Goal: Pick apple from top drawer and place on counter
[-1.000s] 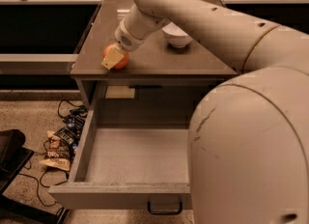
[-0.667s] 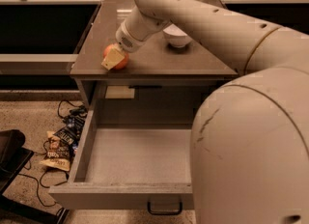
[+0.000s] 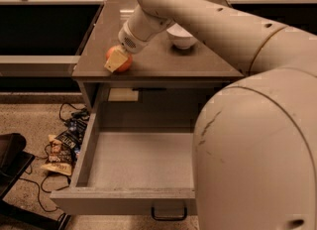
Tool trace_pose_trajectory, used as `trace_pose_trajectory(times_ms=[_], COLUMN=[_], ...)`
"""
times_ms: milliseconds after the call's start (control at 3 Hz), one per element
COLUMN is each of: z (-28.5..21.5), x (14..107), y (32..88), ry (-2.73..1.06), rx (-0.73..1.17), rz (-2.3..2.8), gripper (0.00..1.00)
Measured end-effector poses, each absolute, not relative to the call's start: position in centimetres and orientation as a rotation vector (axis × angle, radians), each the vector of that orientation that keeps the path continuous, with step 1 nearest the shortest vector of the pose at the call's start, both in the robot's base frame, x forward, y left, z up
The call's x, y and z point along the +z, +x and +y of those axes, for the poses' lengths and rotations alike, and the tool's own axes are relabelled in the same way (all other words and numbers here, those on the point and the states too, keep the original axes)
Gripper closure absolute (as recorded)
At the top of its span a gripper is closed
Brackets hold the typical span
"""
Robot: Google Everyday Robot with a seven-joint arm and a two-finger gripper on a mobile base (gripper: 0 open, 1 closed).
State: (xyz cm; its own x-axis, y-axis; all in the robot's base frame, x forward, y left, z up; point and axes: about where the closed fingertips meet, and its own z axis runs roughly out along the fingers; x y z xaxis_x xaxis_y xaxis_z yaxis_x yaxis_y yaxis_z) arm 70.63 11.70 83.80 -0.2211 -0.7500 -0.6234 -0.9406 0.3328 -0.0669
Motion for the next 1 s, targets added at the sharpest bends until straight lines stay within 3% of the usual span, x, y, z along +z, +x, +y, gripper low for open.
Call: trace_pose_trajectory(times_ms=[333,667,1000], z=[11.9,12.0,12.1], x=[83.6,83.9,86.8], y=[70.6,70.4,69.7], ry=[-1.482,-1.489,-1.517], rx=[0.444,0.44,0.394], rz=[2.04,2.036,1.999], gripper=[0.11,0.0,0.0])
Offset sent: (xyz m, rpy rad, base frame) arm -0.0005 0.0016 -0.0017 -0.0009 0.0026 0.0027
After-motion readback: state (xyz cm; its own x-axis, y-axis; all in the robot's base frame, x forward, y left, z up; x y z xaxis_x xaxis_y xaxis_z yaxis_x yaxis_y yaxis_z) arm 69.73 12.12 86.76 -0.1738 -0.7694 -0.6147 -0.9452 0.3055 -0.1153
